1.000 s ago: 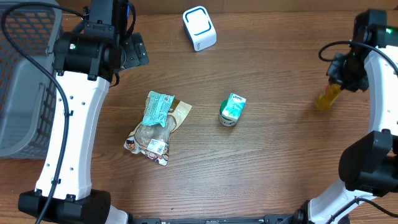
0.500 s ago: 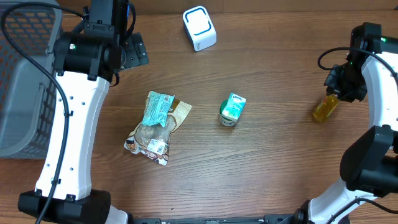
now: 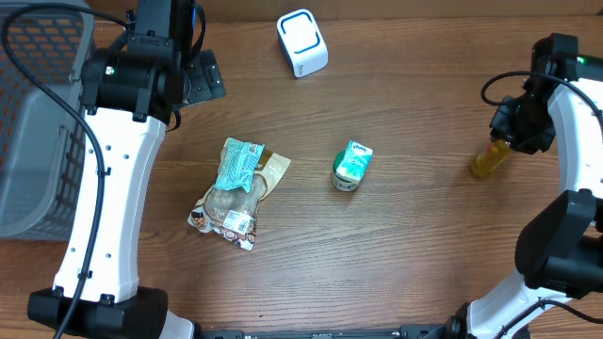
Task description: Scan the item barcode
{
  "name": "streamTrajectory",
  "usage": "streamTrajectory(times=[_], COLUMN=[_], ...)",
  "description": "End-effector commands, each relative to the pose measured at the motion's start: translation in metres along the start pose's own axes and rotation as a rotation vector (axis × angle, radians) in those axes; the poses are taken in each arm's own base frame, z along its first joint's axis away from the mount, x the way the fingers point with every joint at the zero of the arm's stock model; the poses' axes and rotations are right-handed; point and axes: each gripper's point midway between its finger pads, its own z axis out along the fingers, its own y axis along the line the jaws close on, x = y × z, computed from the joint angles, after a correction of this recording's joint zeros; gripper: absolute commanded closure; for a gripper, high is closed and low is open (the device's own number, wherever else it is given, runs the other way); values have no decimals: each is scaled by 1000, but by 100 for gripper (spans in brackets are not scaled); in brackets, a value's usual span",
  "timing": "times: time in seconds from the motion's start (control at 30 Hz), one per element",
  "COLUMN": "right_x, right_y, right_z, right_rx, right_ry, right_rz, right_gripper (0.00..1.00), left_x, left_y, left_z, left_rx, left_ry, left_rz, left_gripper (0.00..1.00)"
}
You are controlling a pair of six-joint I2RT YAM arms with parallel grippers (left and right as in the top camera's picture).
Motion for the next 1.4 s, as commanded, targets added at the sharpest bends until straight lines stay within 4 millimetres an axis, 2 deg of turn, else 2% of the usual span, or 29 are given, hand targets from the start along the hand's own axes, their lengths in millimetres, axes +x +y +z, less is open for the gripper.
streamTrajectory(times=[0.0, 0.1, 0.23, 0.33, 0.4, 0.47, 0.5, 0.6, 0.93, 1.03, 1.13, 1.27, 1.37], right_x=[-1, 0, 4, 5, 6, 6, 5, 0, -44, -48, -46, -28, -4], right_y=[2, 4, 17, 16, 16, 16, 16, 16, 32, 42, 55, 80, 111], right_z=[-7, -7, -8, -7, -7, -7, -7, -7, -14, -17, -20, -25, -32], right_rx=[-33, -40, -120, -113, -111, -112, -113, -114, -162, -218, -291, -386, -483], right_ry=[-14, -13, 10, 16, 20, 17, 13, -6, -194, -213, -204, -145, -78], right_rz=[-12, -12, -14, -14, -14, -27, -35, -40, -92, -98, -110, -154, -212], right_gripper=[64, 58, 51, 46, 34, 12, 7, 2, 0, 0, 0, 21, 27], left_x=[-8, -8, -8, -8, -8, -8, -8, -8, -8, -8, -8, -8, -8], left_y=[3, 3, 3, 3, 3, 3, 3, 3, 3, 3, 3, 3, 3], left_z=[-14, -14, -14, -14, -14, -14, -14, -14, -14, -14, -14, -14, -14], left_rx=[5, 5, 5, 5, 5, 5, 5, 5, 5, 5, 5, 5, 5], left_ry=[-43, -43, -43, -43, -43, -44, -43, -44, -44, -44, -44, -43, -43], left_rz=[3, 3, 3, 3, 3, 3, 3, 3, 3, 3, 3, 3, 3], left_gripper=[0, 0, 1, 0, 0, 0, 0, 0, 0, 0, 0, 0, 0])
